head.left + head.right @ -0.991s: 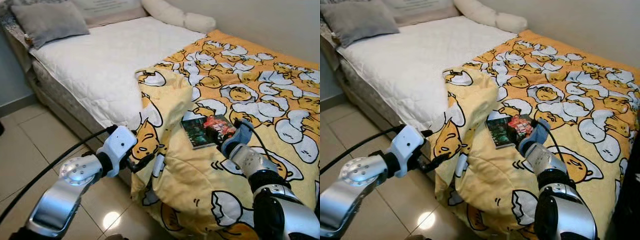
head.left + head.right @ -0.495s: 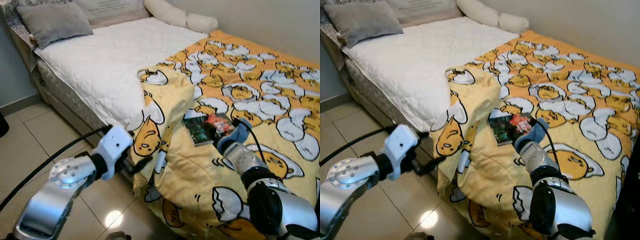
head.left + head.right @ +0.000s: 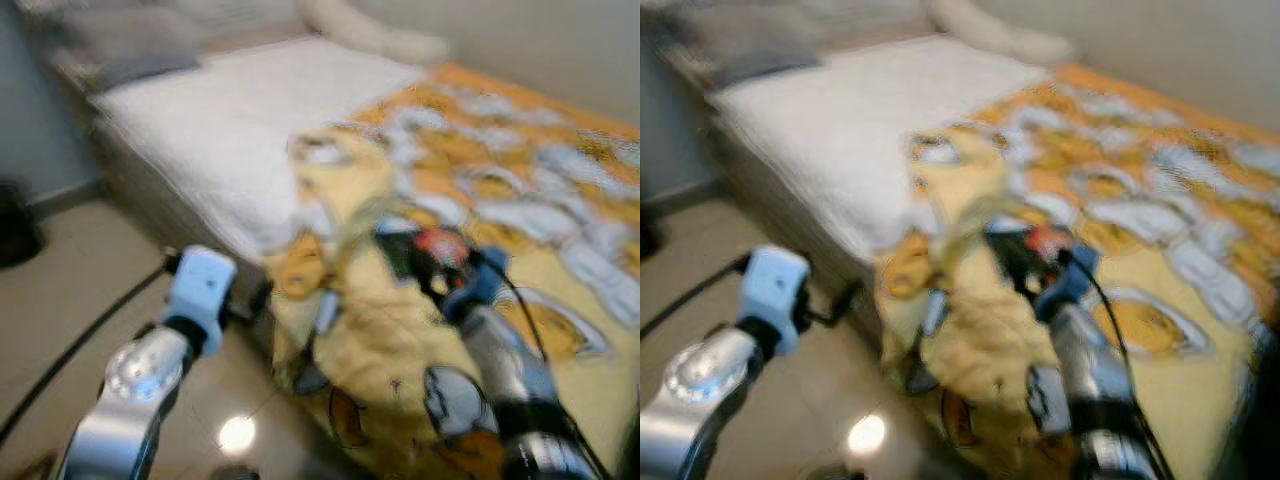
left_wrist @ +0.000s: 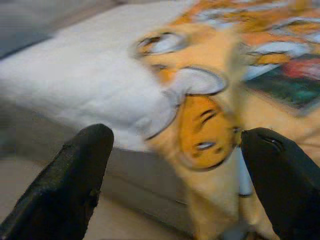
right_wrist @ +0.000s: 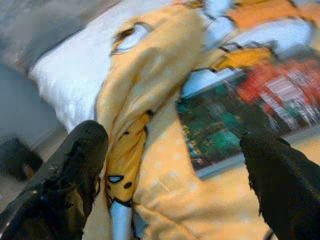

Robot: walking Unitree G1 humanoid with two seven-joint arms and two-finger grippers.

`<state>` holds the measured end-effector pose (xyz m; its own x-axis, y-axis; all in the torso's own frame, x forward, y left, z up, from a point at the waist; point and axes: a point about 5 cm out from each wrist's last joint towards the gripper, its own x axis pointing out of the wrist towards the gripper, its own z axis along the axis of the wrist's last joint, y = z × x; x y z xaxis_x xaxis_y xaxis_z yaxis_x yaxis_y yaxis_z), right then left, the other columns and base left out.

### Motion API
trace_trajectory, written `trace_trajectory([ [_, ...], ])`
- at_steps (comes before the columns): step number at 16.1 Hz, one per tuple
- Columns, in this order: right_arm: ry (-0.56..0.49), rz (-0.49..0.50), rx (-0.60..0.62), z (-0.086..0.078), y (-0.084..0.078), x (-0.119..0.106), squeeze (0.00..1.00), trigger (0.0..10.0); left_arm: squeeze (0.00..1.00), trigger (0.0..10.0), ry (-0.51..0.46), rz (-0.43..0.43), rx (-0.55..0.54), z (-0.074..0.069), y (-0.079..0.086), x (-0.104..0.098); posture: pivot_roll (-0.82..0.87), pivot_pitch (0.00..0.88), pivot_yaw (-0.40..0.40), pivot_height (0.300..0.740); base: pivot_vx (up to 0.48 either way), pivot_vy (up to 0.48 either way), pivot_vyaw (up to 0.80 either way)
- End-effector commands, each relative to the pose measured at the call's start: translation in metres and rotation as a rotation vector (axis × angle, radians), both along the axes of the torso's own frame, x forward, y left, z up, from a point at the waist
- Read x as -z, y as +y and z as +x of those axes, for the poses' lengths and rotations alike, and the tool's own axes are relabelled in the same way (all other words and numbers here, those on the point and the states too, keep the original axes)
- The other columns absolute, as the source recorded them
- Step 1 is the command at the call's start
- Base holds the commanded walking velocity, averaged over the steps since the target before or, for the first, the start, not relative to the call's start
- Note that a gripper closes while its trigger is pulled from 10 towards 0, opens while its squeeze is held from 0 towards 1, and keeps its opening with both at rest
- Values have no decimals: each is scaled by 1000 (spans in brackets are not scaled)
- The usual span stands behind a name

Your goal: Clean up the room

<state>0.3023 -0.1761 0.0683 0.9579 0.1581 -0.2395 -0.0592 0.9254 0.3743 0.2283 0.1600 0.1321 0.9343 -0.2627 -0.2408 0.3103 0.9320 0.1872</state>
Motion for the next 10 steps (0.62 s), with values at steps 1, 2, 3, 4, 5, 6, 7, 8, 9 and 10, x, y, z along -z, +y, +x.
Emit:
trace_trajectory([
  [1,-82,-68,-55,-1,15,-18,0,10000,0,10000,6,14,22,0,-6,3,-4,0,-26,740,0,0,0],
  [2,-105,-105,-68,-5,19,-20,0,10000,0,10000,5,8,23,2,-7,3,-7,0,-24,740,0,0,0],
  [3,-117,-121,-126,-19,32,-22,0,10000,0,10000,0,6,7,7,-8,4,-11,0,-23,740,0,0,0],
  [4,-92,-118,-128,-24,35,-20,0,10000,0,10000,-5,12,-10,10,-6,4,-8,0,-24,740,0,0,0],
  [5,-85,-123,-122,-26,35,-19,0,10000,0,10000,-9,10,-20,11,-5,4,-3,0,-25,740,0,0,0],
  [6,-61,-127,-109,-28,34,-17,0,10000,0,10000,-14,4,-32,13,-4,4,4,0,-29,740,0,0,0],
  [7,-39,-139,-90,-29,32,-16,0,10000,0,10000,-19,-3,-34,13,-3,3,8,0,-31,740,0,0,0],
  [8,-37,-147,-87,-29,32,-16,0,10000,0,10000,-21,-4,-35,12,-2,3,12,0,-33,740,0,0,0],
  [9,-44,-184,-97,-28,34,-19,0,10000,0,10000,-24,-5,-47,12,1,3,17,0,-36,740,292,0,0],
  [10,-41,-200,-104,-28,34,-19,0,10000,0,10000,-25,-6,-51,12,2,3,18,0,-36,740,319,0,0],
])
